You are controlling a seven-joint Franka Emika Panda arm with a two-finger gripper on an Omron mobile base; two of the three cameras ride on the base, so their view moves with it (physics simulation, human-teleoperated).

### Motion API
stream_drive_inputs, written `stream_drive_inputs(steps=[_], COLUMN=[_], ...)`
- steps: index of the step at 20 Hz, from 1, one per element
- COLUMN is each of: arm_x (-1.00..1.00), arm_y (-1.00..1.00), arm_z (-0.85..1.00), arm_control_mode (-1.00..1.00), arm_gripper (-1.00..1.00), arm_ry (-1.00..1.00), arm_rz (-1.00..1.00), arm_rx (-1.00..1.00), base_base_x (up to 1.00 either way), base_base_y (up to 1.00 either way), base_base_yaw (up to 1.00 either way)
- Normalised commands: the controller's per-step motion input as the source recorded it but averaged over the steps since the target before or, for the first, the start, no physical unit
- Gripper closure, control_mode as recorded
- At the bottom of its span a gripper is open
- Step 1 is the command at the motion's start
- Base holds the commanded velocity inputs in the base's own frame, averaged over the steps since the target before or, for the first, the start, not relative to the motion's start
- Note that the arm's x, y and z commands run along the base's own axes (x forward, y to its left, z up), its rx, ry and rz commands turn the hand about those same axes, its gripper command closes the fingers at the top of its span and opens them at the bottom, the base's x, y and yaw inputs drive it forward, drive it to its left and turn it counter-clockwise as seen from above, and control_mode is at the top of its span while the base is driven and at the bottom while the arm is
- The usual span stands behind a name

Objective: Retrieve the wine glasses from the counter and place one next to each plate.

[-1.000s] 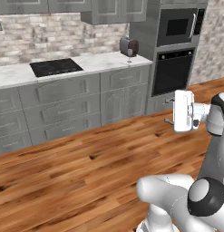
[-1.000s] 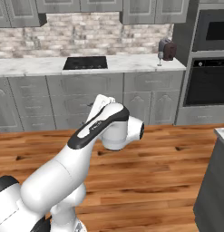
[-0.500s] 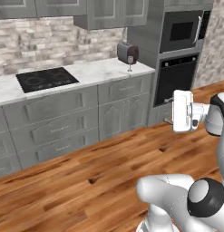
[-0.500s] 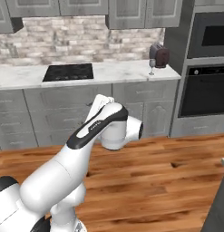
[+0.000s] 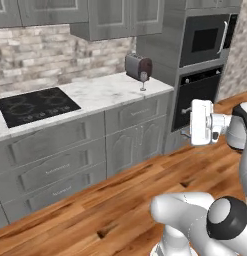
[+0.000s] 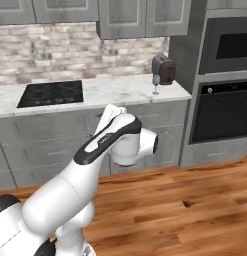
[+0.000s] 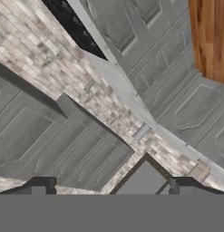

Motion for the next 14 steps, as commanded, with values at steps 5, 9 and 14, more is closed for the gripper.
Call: stream_drive_inputs(steps=[5, 9, 14], arm_x=[0.00, 0.00, 0.00], arm_y=[0.00, 0.00, 0.00], arm_z=[0.00, 0.00, 0.00], arm_control_mode=[1.00, 1.00, 1.00], arm_gripper=[-1.00, -1.00, -1.00], arm_ry=[0.00, 0.00, 0.00], arm_rz=[0.00, 0.00, 0.00], arm_rx=[0.00, 0.00, 0.00], base_base_x=[1.00, 1.00, 1.00], base_base_y=[0.00, -0.19, -0.35], base_base_yaw=[-0.14, -0.14, -0.16])
